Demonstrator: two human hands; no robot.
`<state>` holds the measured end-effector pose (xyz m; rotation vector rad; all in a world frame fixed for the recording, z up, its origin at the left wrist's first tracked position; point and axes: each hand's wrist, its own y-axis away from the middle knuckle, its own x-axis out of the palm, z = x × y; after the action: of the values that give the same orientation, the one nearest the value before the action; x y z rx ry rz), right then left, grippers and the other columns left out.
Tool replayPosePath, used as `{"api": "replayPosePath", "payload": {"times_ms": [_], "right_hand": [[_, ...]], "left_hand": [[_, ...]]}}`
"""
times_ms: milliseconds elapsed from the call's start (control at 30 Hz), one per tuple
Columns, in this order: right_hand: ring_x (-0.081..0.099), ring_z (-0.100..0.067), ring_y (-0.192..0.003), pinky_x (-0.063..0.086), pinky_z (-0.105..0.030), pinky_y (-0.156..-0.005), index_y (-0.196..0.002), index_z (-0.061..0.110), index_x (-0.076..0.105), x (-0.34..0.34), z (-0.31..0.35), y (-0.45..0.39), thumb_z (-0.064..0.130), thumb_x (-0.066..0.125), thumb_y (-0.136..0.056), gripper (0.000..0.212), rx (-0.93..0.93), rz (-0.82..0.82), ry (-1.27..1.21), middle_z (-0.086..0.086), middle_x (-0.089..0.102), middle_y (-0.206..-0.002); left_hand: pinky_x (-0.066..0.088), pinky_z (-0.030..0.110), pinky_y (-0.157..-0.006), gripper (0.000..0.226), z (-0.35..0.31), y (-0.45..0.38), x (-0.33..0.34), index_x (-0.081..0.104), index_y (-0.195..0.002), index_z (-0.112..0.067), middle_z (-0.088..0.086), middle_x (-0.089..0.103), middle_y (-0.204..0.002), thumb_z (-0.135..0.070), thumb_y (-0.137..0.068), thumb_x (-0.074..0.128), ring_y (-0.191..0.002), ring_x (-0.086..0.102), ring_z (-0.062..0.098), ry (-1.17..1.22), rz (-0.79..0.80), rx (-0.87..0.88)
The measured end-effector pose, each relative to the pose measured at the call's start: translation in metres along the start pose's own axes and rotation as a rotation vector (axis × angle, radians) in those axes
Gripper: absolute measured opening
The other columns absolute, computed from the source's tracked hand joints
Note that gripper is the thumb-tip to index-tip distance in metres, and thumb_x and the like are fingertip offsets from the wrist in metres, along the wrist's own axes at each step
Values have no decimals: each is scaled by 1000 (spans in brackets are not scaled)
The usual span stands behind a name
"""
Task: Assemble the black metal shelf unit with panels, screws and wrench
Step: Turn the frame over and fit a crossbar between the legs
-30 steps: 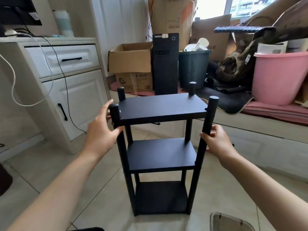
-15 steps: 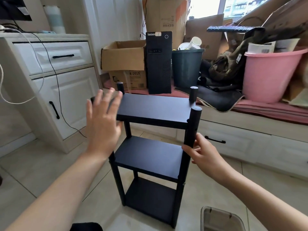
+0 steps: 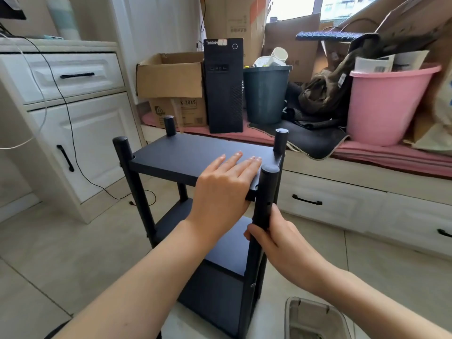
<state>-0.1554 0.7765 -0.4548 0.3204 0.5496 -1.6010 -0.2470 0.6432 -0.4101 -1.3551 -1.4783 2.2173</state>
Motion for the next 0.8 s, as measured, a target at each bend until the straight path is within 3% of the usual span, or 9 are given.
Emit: {"api": "replayPosePath", "payload": {"times_ms": [100, 267, 333, 667, 800], "right_hand": [[60, -27, -88, 51, -47, -81, -98, 31, 39, -1, 0, 1, 38, 47, -97, 10, 5, 1, -2, -8, 66, -93], [63, -25, -95, 54, -47, -84, -95, 34, 36, 1, 0, 1, 37, 45, -98, 10, 31, 9, -10, -8, 67, -98], [65, -19, -94, 55, -45, -85, -96, 34, 36, 3, 1, 1, 36, 45, -100, 10, 41, 1, -1, -3, 67, -97], [65, -29, -87, 54, -51, -81, -98, 22, 37, 6, 12, -2, 34, 45, -101, 15, 100, -52, 97, -11, 66, -93], [59, -20, -76, 51, -40, -73, -105, 16, 40, -1, 9, -12, 27, 45, -102, 12, 132, -87, 77, -6, 64, -90]], "left_hand": [[60, 45, -89, 36, -4, -1, 5, 75, -114, -4, 8, 74, -117, -5, -78, 81, -109, 71, 30, 8, -27, -14], [61, 46, -86, 32, -8, 3, 5, 76, -111, -2, 9, 74, -117, -4, -79, 79, -107, 71, 31, 0, -16, -36], [61, 46, -86, 31, -8, 4, 4, 75, -112, -3, 9, 74, -117, -5, -81, 79, -108, 71, 31, -3, -2, -41], [58, 46, -88, 34, -10, 3, 2, 75, -113, -2, 11, 74, -115, -6, -80, 81, -106, 72, 33, -3, 22, -55], [51, 47, -100, 51, -13, 1, 3, 68, -125, 1, 17, 69, -125, -4, -75, 75, -118, 66, 36, 38, 130, -68]]}}
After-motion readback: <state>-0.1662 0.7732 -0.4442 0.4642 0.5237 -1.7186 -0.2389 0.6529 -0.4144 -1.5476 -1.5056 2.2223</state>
